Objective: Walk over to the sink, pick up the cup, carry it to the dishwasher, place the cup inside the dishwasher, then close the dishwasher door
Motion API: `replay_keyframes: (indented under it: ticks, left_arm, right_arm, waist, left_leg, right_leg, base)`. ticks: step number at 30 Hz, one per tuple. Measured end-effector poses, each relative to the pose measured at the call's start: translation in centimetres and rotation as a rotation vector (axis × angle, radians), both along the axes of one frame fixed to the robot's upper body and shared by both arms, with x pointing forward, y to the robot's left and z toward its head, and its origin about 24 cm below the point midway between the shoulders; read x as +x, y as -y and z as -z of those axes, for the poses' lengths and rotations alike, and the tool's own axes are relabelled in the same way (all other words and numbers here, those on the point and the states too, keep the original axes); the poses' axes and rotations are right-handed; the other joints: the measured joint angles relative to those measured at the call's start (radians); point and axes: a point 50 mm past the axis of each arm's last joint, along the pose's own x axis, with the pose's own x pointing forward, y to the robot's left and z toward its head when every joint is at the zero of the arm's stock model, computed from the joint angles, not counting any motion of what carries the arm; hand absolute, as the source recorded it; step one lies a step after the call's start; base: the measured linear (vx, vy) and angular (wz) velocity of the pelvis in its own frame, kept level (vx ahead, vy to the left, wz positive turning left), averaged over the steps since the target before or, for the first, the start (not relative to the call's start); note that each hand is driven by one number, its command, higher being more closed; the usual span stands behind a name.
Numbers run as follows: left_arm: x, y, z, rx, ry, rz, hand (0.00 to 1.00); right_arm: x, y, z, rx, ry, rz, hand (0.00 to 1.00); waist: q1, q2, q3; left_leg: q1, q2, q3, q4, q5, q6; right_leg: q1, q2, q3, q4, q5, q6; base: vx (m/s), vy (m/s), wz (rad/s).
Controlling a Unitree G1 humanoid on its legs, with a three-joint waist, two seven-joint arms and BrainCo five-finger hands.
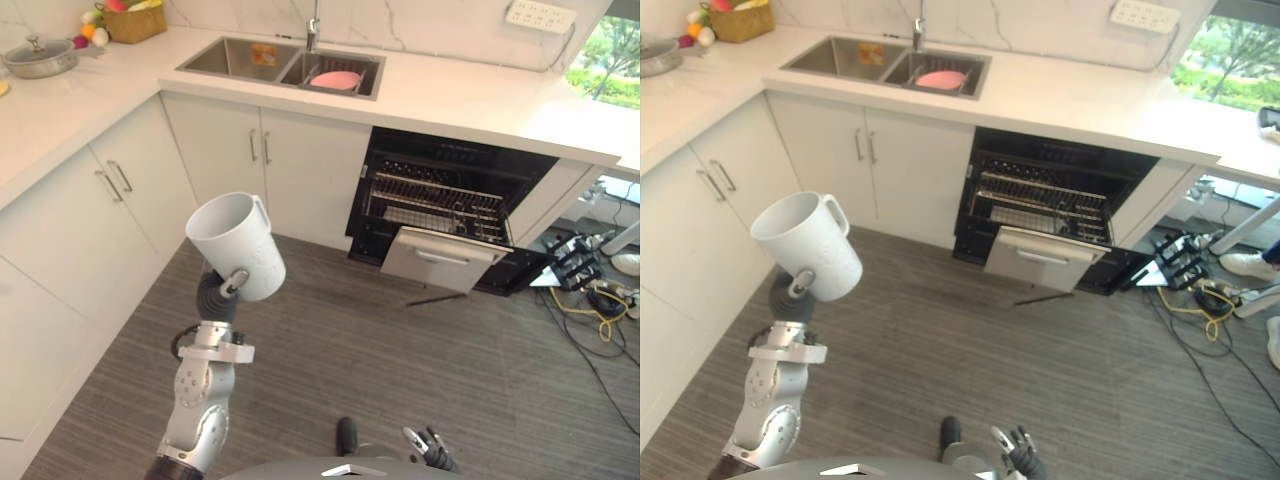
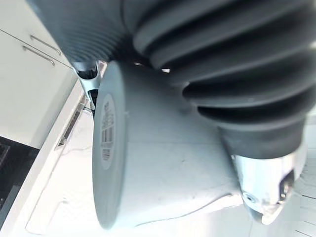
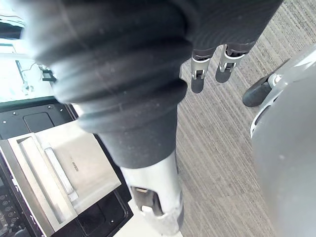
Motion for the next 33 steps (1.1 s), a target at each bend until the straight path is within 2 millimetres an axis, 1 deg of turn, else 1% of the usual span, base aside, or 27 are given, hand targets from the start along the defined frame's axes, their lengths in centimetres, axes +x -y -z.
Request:
replay_keyframes:
  ticks: [1,2,3,4,5,6,7,8,9,11,12,13,14,15,17,18,19,20,21,23,25,27,28,29,30,31,33]
  left_arm:
    - [-0.6,-0.9,0.3,-0.035,-0.006,-0.058,1.0]
    - [-0.9,-1.4,0.3,-0.04,-0.005,-0.078,1.0]
    - [-1.2,-1.4,0.5,-0.056,-0.015,-0.084,1.0]
    - [-1.7,-1.2,0.9,-0.085,-0.033,-0.096,1.0]
    - [-2.1,-1.0,1.2,-0.099,-0.047,-0.099,1.0]
    - [-2.1,-1.0,1.2,-0.096,-0.046,-0.094,1.0]
    - [-2.1,-1.2,1.2,-0.084,-0.036,-0.09,1.0]
    - [-2.1,-1.5,1.1,-0.085,-0.023,-0.092,1.0]
    - [-2.1,-1.6,1.0,-0.086,-0.015,-0.089,1.0]
    - [-2.2,-1.8,0.6,-0.083,0.013,-0.086,1.0]
    - [-2.2,-1.9,0.5,-0.081,0.018,-0.088,1.0]
    - [-2.3,-1.9,0.6,-0.08,0.018,-0.091,1.0]
    - [-2.3,-1.9,0.6,-0.078,0.02,-0.09,1.0]
    - [-2.3,-2.0,0.6,-0.074,0.025,-0.087,1.0]
    - [-2.1,-1.8,0.4,-0.067,0.04,-0.066,1.0]
    - [-1.8,-1.6,0.1,-0.055,0.055,-0.041,1.0]
    - [-1.5,-1.6,-0.1,-0.046,0.067,-0.027,1.0]
    - [-1.5,-1.7,-0.2,-0.037,0.073,-0.024,1.0]
    - [-1.4,-1.8,-0.5,-0.018,0.084,-0.014,1.0]
    - [-1.4,-1.7,-1.1,-0.01,0.105,-0.001,1.0]
    - [-1.0,-1.5,-1.5,0.002,0.112,0.013,1.0]
    - [-0.9,-1.3,-1.6,0.011,0.108,0.024,1.0]
    - [-1.0,-1.3,-1.7,0.01,0.104,0.023,1.0]
    - [-1.2,-1.4,-1.8,0.012,0.106,0.022,1.0]
    - [-1.2,-1.1,-1.7,-0.004,0.093,0.019,1.0]
    - [-1.2,-0.8,-1.6,-0.019,0.087,0.018,1.0]
    - [-1.0,-0.5,-1.9,-0.01,0.1,0.019,1.0]
  right_arm:
    - [0.5,0.0,-0.5,-0.016,0.048,-0.012,0.0]
    - [0.3,-0.6,-0.5,-0.009,0.05,-0.028,0.0]
    - [-0.2,-0.4,-0.6,-0.023,0.044,-0.043,0.0]
    - [0.0,0.2,-1.0,-0.051,0.061,-0.067,0.0]
    - [0.3,0.8,-1.2,-0.073,0.073,-0.075,0.0]
    - [0.6,1.2,-1.4,-0.086,0.081,-0.077,0.0]
    - [1.0,2.0,-1.7,-0.107,0.089,-0.076,0.0]
    - [1.5,2.1,-1.8,-0.11,0.103,-0.076,0.0]
    - [1.8,2.2,-1.9,-0.116,0.111,-0.078,0.0]
    - [2.4,2.6,-2.1,-0.135,0.13,-0.082,0.0]
    - [2.6,2.7,-2.1,-0.138,0.133,-0.082,0.0]
    - [2.7,2.6,-2.0,-0.136,0.13,-0.08,0.0]
    - [2.6,2.3,-1.9,-0.132,0.13,-0.077,0.0]
    - [2.5,1.7,-1.7,-0.117,0.127,-0.068,0.0]
    - [1.8,1.6,-1.4,-0.107,0.102,-0.04,0.0]
    - [1.0,1.7,-1.2,-0.102,0.094,0.008,0.0]
    - [0.6,1.9,-1.3,-0.105,0.102,0.044,0.0]
    - [0.5,1.8,-1.3,-0.11,0.107,0.046,0.0]
    - [0.4,1.6,-1.3,-0.115,0.116,0.048,0.0]
    - [0.1,1.4,-1.4,-0.119,0.127,0.061,0.0]
    - [0.9,1.3,-1.9,-0.137,0.173,0.115,0.0]
    - [1.5,1.1,-2.3,-0.149,0.202,0.148,0.0]
    - [2.1,0.8,-2.7,-0.164,0.228,0.175,0.0]
    - [2.6,0.8,-3.2,-0.182,0.258,0.197,0.0]
    - [3.0,1.2,-3.6,-0.201,0.274,0.206,0.0]
    - [3.5,1.9,-4.4,-0.23,0.314,0.235,0.0]
    - [4.6,2.9,-6.0,-0.277,0.392,0.269,0.0]
  waist:
    - [0.017,-0.003,0.015]
    - [0.024,-0.053,0.025]
    - [0.027,-0.044,0.032]
    - [0.03,-0.05,0.033]
    - [0.032,-0.024,0.037]
    - [0.029,-0.016,0.046]
    - [0.026,-0.014,0.054]
    - [0.027,-0.027,0.061]
    - [0.027,-0.035,0.063]
    - [0.039,-0.038,0.063]
    - [0.044,-0.038,0.063]
    - [0.057,-0.049,0.058]
    - [0.064,-0.061,0.054]
    - [0.056,-0.09,0.037]
    - [0.038,-0.123,0.033]
    - [0.037,-0.133,0.031]
    - [0.034,-0.13,0.032]
    - [0.031,-0.119,0.038]
    - [0.018,-0.116,0.039]
    - [-0.003,-0.12,0.028]
    - [-0.024,-0.113,0.024]
    - [-0.037,-0.108,0.019]
    - [-0.035,-0.116,0.011]
    - [-0.033,-0.143,-0.004]
    - [-0.033,-0.12,-0.006]
    - [-0.037,-0.083,-0.008]
    - [-0.043,-0.06,-0.007]
  left_leg:
    - [-0.016,0.037,0.037,0.168,-0.024,-0.05]
    - [-0.102,0.043,0.038,0.41,-0.014,-0.053]
    - [-0.176,0.077,0.018,0.591,0.019,-0.034]
    - [-0.311,0.122,-0.029,0.86,0.12,0.012]
    - [-0.403,0.141,-0.045,0.95,0.085,0.02]
    - [-0.43,0.141,-0.042,0.935,0.057,0.025]
    - [-0.463,0.124,-0.029,0.828,0.019,0.032]
    - [-0.469,0.084,-0.024,0.652,0.014,0.034]
    - [-0.469,0.057,-0.036,0.551,0.024,0.031]
    - [-0.469,-0.033,-0.186,0.209,0.154,0.015]
    - [-0.469,-0.04,-0.22,0.169,0.206,0.011]
    - [-0.444,-0.058,-0.24,0.169,0.301,0.016]
    - [-0.44,-0.07,-0.236,0.19,0.321,0.031]
    - [-0.445,-0.099,-0.213,0.246,0.258,0.052]
    - [-0.419,-0.13,-0.197,0.286,0.209,0.085]
    - [-0.37,-0.142,-0.182,0.267,0.187,0.103]
    - [-0.303,-0.147,-0.172,0.226,0.169,0.115]
    - [-0.266,-0.147,-0.17,0.198,0.161,0.119]
    - [-0.195,-0.146,-0.167,0.147,0.157,0.123]
    - [-0.119,-0.142,-0.148,0.078,0.163,0.126]
    - [-0.057,-0.13,-0.117,0.021,0.16,0.121]
    - [-0.027,-0.109,-0.09,0.005,0.147,0.1]
    - [-0.007,-0.105,-0.054,0.006,0.131,0.075]
    - [0.012,-0.111,-0.021,0.019,0.107,0.05]
    - [0.028,-0.092,-0.004,0.032,0.091,0.041]
    - [0.042,-0.062,0.014,0.06,0.083,0.039]
    - [0.05,-0.052,0.018,0.095,0.077,0.049]
  right_leg:
    - [-0.042,0.004,-0.032,0.27,-0.166,-0.037]
    - [-0.02,-0.024,-0.032,0.307,-0.263,-0.044]
    - [-0.014,-0.03,-0.034,0.323,-0.283,-0.053]
    - [0.008,-0.025,-0.026,0.322,-0.309,-0.057]
    - [0.03,-0.027,-0.015,0.31,-0.318,-0.062]
    - [0.049,-0.03,-0.009,0.294,-0.319,-0.061]
    - [0.093,-0.05,0.004,0.26,-0.315,-0.054]
    - [0.138,-0.081,0.014,0.222,-0.304,-0.034]
    - [0.159,-0.095,0.017,0.202,-0.302,-0.027]
    - [0.219,-0.121,0.05,0.144,-0.31,0.014]
    - [0.23,-0.123,0.064,0.143,-0.32,0.027]
    - [0.248,-0.136,0.094,0.148,-0.345,0.054]
    - [0.253,-0.15,0.112,0.156,-0.361,0.067]
    - [0.263,-0.185,0.116,0.19,-0.377,0.085]
    - [0.24,-0.227,0.114,0.32,-0.362,0.104]
    - [0.194,-0.253,0.113,0.468,-0.321,0.1]
    - [0.12,-0.273,0.115,0.637,-0.221,0.083]
    - [0.084,-0.278,0.118,0.727,-0.197,0.072]
    - [0.029,-0.277,0.112,0.852,-0.216,0.062]
    - [-0.035,-0.262,0.084,0.891,-0.258,0.046]
    - [-0.109,-0.225,0.019,0.759,-0.303,0.045]
    - [-0.127,-0.177,-0.031,0.6,-0.289,0.04]
    - [-0.124,-0.133,-0.075,0.436,-0.197,0.015]
    - [-0.096,-0.111,-0.129,0.324,-0.137,-0.084]
    - [-0.072,-0.092,-0.136,0.299,-0.137,-0.088]
    - [-0.033,-0.051,-0.138,0.24,-0.122,-0.102]
    - [0.014,-0.014,-0.101,0.179,-0.119,-0.104]
  base:
    - [0.23,-0.128,-0.63]
    - [0.28,-0.209,-0.56]
    - [0.18,-0.163,-0.27]
    - [0.25,-0.121,-0.22]
    - [0.27,-0.022,-0.21]
    - [0.35,0.016,-0.22]
    - [0.36,0.049,-0.19]
    - [0.36,0.063,-0.19]
    - [0.35,0.093,-0.22]
    - [0.34,0.146,-0.4]
    - [0.36,0.228,-0.7]
    - [0.32,0.222,-0.66]
    - [0.45,0.304,-0.63]
    - [0.46,0.287,-0.21]
    - [0.46,0.271,-0.03]
    - [0.38,0.219,-0.24]
    - [0.39,0.213,-0.33]
    - [0.37,0.181,-0.36]
    - [0.35,0.157,-0.21]
    - [0.32,0.097,-0.15]
    - [0.36,0.02,-0.28]
    - [0.32,-0.017,-0.47]
    - [0.41,-0.047,-0.95]
    - [0.49,-0.072,-1.07]
    - [0.47,-0.08,-1.14]
    - [0.36,-0.064,-0.91]
    - [0.25,-0.04,-0.85]
